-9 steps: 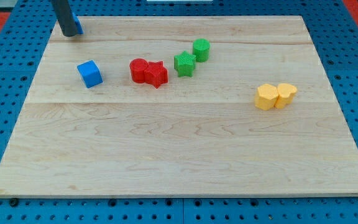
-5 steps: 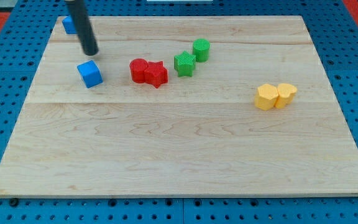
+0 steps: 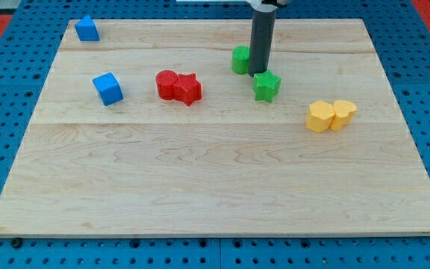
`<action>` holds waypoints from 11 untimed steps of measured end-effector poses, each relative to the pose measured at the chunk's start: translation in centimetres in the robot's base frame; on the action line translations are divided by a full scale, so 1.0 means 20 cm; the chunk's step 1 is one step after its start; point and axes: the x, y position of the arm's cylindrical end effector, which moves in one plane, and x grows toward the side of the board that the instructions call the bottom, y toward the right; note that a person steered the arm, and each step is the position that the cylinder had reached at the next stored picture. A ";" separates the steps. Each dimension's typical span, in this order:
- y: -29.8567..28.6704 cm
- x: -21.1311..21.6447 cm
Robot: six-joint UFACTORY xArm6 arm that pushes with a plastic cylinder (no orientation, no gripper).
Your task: Move the yellow hexagon to the top right
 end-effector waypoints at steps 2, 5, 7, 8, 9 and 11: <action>-0.12 -0.29; -0.46 -0.30; -0.36 -0.30; -0.36 -0.28; -0.36 -0.28; -0.05 -0.28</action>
